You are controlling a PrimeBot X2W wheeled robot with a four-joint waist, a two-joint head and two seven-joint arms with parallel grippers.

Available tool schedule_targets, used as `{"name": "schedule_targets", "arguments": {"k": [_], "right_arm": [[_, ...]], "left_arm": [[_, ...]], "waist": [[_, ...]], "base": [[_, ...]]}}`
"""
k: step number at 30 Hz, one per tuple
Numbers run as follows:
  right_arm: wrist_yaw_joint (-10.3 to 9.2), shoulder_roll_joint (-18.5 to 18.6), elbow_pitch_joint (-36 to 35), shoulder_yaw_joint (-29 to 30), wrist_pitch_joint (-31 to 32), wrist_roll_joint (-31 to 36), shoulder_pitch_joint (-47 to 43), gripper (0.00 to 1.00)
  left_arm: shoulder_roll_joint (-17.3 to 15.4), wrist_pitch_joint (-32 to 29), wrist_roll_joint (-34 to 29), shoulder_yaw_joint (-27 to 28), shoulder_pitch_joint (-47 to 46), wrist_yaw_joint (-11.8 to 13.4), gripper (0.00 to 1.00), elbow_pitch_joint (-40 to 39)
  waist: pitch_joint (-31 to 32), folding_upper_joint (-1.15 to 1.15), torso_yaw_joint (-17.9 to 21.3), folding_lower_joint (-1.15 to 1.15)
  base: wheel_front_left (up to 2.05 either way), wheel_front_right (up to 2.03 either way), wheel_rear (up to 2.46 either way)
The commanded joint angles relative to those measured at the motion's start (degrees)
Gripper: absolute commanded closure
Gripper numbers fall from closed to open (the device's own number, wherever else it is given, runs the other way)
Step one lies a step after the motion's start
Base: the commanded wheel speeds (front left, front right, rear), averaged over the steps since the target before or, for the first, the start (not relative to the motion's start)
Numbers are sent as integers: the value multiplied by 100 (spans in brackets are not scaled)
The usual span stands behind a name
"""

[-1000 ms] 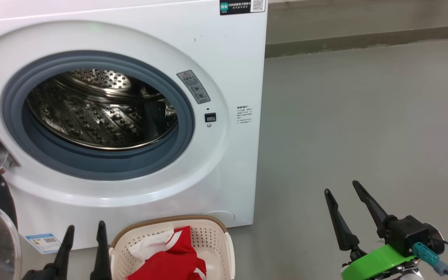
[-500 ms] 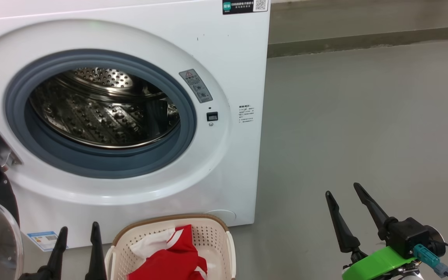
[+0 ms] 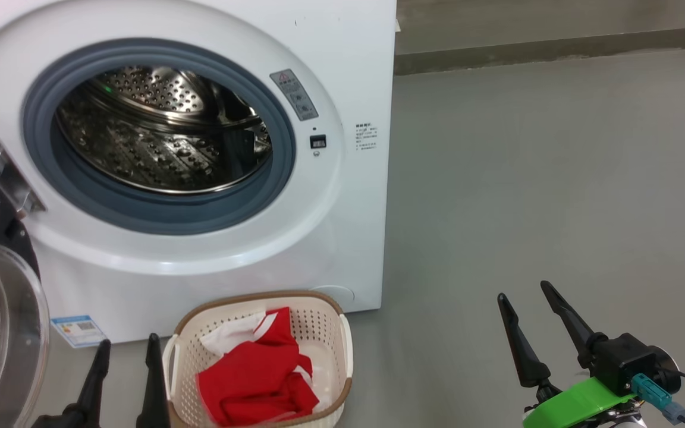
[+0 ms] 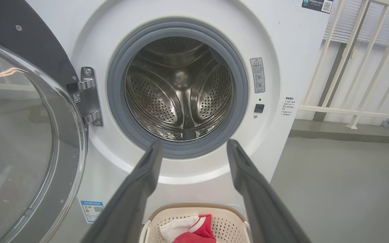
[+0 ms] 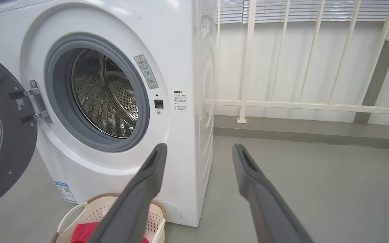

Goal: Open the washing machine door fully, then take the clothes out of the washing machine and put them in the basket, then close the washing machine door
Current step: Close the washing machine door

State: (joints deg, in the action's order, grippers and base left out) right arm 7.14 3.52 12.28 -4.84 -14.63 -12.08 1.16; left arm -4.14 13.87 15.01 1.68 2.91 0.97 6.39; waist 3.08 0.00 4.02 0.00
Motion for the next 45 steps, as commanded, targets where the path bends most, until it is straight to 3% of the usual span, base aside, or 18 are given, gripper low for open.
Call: {"name": "schedule_targets", "arguments": {"k": [1, 28, 45], "right_arm": [[35, 46, -125, -129, -37, 31, 119, 0], [35, 33, -67, -185, -37, 10, 119, 0], [35, 78, -89, -474, -37, -18, 218, 0]], "left_arm": [[-97, 10, -38, 158, -59, -5, 0, -183], [-104, -112, -89, -1, 52, 252, 0, -499], [-176, -184, -147, 29, 4, 493, 0, -807]], "waist": [[1, 0, -5, 0], [67, 0, -118, 0], [18, 0, -1014, 0]], "base": [[-126, 126, 0], [-20, 20, 0], [0, 0, 0]]}}
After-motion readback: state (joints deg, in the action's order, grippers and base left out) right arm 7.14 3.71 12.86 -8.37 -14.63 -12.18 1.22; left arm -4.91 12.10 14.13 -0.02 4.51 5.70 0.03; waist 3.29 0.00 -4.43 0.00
